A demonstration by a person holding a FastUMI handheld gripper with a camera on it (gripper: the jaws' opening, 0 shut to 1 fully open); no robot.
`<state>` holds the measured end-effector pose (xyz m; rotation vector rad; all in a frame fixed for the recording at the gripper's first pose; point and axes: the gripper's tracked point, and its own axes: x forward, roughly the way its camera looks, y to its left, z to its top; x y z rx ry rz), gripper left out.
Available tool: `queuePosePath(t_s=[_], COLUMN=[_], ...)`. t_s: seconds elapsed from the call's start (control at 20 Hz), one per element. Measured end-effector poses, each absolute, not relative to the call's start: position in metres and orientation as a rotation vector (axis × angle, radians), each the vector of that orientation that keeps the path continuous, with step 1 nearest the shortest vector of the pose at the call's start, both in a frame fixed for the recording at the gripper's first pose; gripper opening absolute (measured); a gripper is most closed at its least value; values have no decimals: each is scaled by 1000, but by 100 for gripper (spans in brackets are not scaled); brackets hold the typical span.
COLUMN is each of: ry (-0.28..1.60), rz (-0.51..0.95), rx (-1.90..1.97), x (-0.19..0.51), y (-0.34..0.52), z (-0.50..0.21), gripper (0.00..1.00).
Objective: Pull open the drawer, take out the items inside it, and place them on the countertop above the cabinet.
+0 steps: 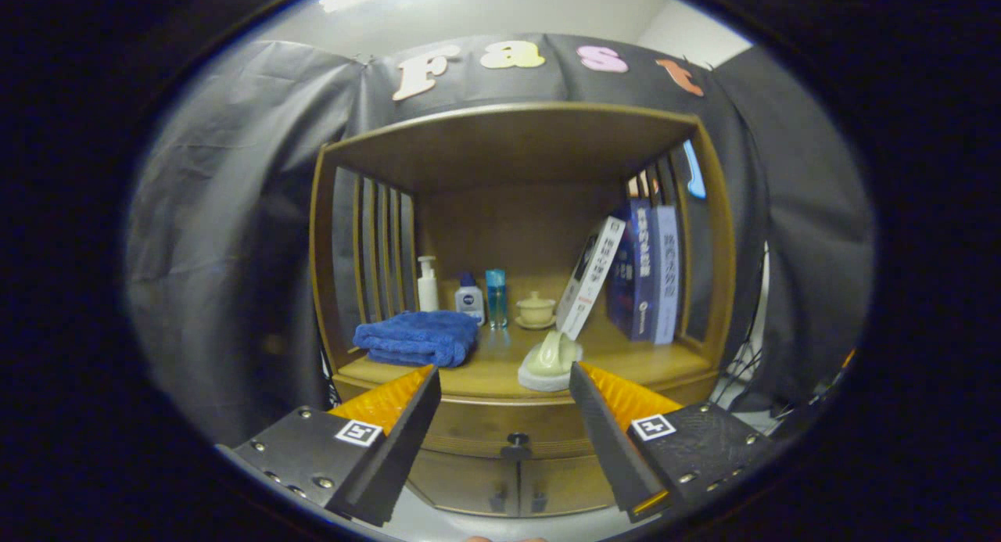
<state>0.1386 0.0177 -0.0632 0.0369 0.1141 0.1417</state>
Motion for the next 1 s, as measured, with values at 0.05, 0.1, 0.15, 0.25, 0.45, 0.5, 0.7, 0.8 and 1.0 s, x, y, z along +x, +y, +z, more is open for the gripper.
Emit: queuePosePath(t_s=[0.05,0.1,0.15,0.25,0.45,0.5,0.7,0.8,1.0], ry=[99,81,66,45,23,16,49,62,153], rz=[123,109,97,66,-23,-46,143,231,147], rx=[9,-15,-31,-51,-66,-77,19,92,57], x=[130,123,115,101,78,72,52,44,36], y=[12,7,3,-6,-29,-34,-4,5,-28], z=[-51,-39,-27,-8,15,18,6,-1,-28], gripper=[100,100,100,99,94,91,85,85,85])
